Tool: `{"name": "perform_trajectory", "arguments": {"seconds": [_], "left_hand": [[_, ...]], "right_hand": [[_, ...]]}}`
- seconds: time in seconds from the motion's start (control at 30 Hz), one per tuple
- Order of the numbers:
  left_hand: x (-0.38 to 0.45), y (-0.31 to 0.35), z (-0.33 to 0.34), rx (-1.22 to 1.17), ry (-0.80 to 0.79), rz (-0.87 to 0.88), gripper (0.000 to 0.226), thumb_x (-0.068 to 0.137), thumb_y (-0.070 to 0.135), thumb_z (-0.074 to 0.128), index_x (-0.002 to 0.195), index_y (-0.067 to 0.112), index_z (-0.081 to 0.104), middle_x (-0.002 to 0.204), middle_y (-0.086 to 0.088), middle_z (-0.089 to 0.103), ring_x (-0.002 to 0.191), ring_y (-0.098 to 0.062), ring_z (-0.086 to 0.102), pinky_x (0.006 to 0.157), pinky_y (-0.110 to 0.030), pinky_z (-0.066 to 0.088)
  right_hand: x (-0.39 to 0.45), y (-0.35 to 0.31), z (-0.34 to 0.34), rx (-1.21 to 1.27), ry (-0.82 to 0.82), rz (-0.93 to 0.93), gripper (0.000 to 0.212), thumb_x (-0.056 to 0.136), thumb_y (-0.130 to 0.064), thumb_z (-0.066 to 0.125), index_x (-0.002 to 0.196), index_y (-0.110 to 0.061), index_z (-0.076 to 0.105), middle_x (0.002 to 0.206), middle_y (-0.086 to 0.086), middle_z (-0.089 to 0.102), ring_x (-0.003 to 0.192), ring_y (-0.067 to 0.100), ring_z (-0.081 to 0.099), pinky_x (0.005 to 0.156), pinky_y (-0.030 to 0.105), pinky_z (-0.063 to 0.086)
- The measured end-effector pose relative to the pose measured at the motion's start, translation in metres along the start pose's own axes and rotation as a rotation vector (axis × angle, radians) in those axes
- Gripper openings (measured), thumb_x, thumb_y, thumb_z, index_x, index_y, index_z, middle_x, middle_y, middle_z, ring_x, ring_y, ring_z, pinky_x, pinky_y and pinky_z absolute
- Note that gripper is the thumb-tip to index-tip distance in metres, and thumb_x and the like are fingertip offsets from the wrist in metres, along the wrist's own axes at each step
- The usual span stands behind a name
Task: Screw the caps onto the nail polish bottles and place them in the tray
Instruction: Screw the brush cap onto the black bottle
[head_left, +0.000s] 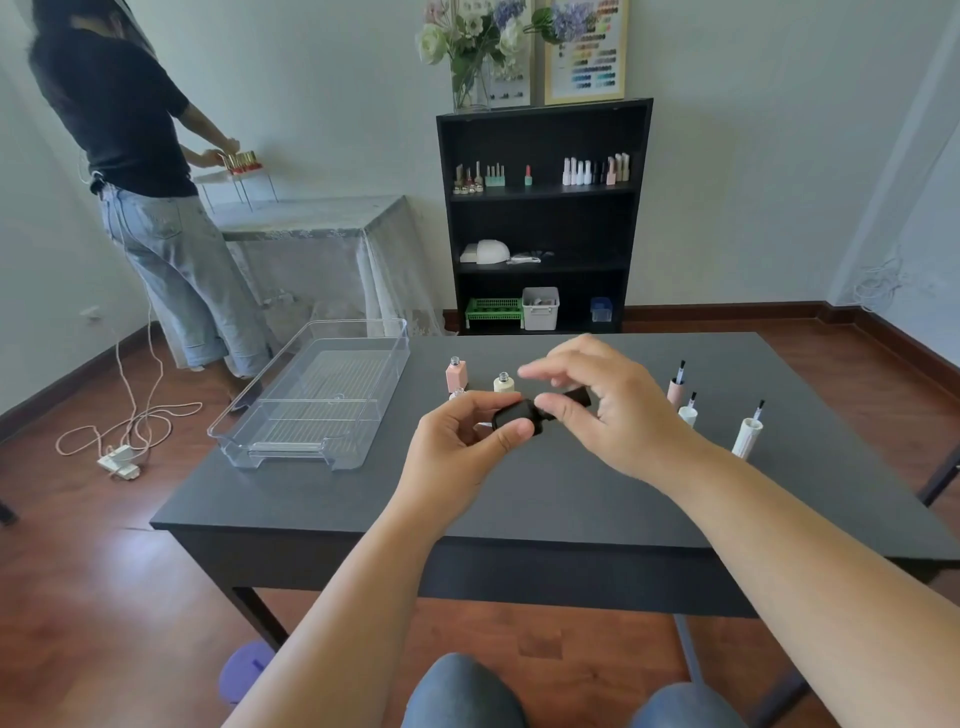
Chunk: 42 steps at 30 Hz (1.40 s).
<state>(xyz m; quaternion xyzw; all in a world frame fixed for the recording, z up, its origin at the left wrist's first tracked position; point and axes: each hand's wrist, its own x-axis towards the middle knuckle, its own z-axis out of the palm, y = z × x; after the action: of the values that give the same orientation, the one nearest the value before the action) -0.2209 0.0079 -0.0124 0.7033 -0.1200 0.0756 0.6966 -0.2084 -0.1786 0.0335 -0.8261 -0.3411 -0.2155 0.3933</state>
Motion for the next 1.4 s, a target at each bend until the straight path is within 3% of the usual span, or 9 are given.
{"name": "perform_trajectory", "arguments": {"seconds": [0.1, 0.23, 0.5, 0.7, 0.97, 1.07, 1.13, 1.23, 1.4], "left_hand": [[0.001, 0.000, -0.001, -0.001, 0.035, -0.003, 0.030, 0.071, 0.032, 0.082, 0.099, 0.026, 0.075, 0.096, -0.012, 0.076, 0.082, -0.022, 0.065, 0.087, -0.054, 0.052], [0.000, -0.001, -0.001, 0.019, 0.041, 0.002, 0.027, 0.072, 0.028, 0.082, 0.098, 0.029, 0.075, 0.097, -0.014, 0.075, 0.082, -0.025, 0.064, 0.085, -0.051, 0.052], [-0.002, 0.000, -0.002, -0.023, 0.051, -0.039, 0.022, 0.071, 0.039, 0.078, 0.090, 0.029, 0.077, 0.081, 0.000, 0.076, 0.072, -0.015, 0.070, 0.065, -0.023, 0.055], [-0.005, -0.001, -0.008, -0.009, 0.010, -0.044, 0.022, 0.072, 0.028, 0.079, 0.093, 0.025, 0.075, 0.089, -0.003, 0.077, 0.080, -0.021, 0.071, 0.074, -0.033, 0.059], [-0.008, -0.003, -0.012, 0.093, 0.049, 0.052, 0.036, 0.069, 0.002, 0.086, 0.095, 0.024, 0.073, 0.094, 0.004, 0.077, 0.085, -0.013, 0.075, 0.077, -0.024, 0.058], [-0.007, -0.003, -0.012, 0.109, 0.076, 0.080, 0.037, 0.069, 0.003, 0.086, 0.094, 0.028, 0.074, 0.097, 0.005, 0.076, 0.088, -0.008, 0.073, 0.080, -0.025, 0.058], [-0.006, -0.003, -0.012, 0.107, 0.086, 0.080, 0.038, 0.070, 0.002, 0.086, 0.093, 0.030, 0.074, 0.097, 0.004, 0.076, 0.087, -0.007, 0.073, 0.080, -0.024, 0.058], [-0.006, -0.003, -0.010, 0.105, 0.087, 0.068, 0.038, 0.069, 0.003, 0.086, 0.093, 0.030, 0.074, 0.098, -0.001, 0.075, 0.082, -0.007, 0.074, 0.077, -0.022, 0.057], [-0.002, -0.002, -0.005, 0.100, 0.077, 0.083, 0.039, 0.069, 0.005, 0.087, 0.093, 0.033, 0.074, 0.092, 0.004, 0.076, 0.091, -0.018, 0.073, 0.076, -0.019, 0.055]], "right_hand": [[-0.001, 0.005, -0.009, 0.081, 0.040, 0.172, 0.028, 0.093, -0.025, 0.060, 0.120, -0.030, 0.058, 0.115, -0.005, 0.057, 0.099, 0.005, 0.058, 0.083, 0.012, 0.046], [-0.003, 0.012, -0.017, 0.111, -0.115, 0.335, 0.017, 0.092, -0.032, 0.059, 0.108, -0.035, 0.065, 0.091, -0.013, 0.065, 0.077, -0.001, 0.059, 0.064, 0.007, 0.043], [-0.007, 0.011, -0.015, 0.032, -0.066, 0.167, 0.021, 0.081, -0.006, 0.074, 0.097, -0.020, 0.075, 0.095, -0.005, 0.068, 0.086, 0.014, 0.064, 0.086, 0.030, 0.051], [-0.006, 0.009, -0.012, 0.014, -0.106, 0.165, 0.019, 0.082, -0.009, 0.074, 0.095, -0.022, 0.075, 0.089, -0.008, 0.070, 0.082, 0.007, 0.063, 0.078, 0.006, 0.043], [-0.010, 0.008, 0.000, 0.073, -0.164, 0.400, 0.018, 0.095, -0.053, 0.041, 0.102, -0.043, 0.055, 0.069, -0.010, 0.070, 0.072, 0.002, 0.063, 0.069, -0.014, 0.017], [-0.013, 0.012, -0.001, 0.202, -0.191, 0.384, 0.024, 0.088, -0.058, 0.049, 0.108, -0.044, 0.055, 0.095, -0.017, 0.068, 0.093, 0.000, 0.064, 0.085, 0.005, 0.039], [-0.015, 0.013, -0.001, 0.207, -0.182, 0.315, 0.022, 0.089, -0.034, 0.065, 0.109, -0.039, 0.058, 0.109, -0.014, 0.062, 0.102, 0.003, 0.061, 0.087, 0.011, 0.044], [-0.015, 0.011, 0.003, 0.147, -0.113, 0.220, 0.021, 0.085, -0.005, 0.069, 0.098, -0.022, 0.066, 0.099, -0.007, 0.061, 0.093, 0.007, 0.061, 0.086, 0.016, 0.047], [-0.012, 0.009, 0.004, 0.174, -0.031, 0.298, 0.006, 0.094, -0.024, 0.060, 0.098, -0.027, 0.061, 0.078, -0.002, 0.066, 0.071, 0.010, 0.063, 0.067, 0.017, 0.049]]}}
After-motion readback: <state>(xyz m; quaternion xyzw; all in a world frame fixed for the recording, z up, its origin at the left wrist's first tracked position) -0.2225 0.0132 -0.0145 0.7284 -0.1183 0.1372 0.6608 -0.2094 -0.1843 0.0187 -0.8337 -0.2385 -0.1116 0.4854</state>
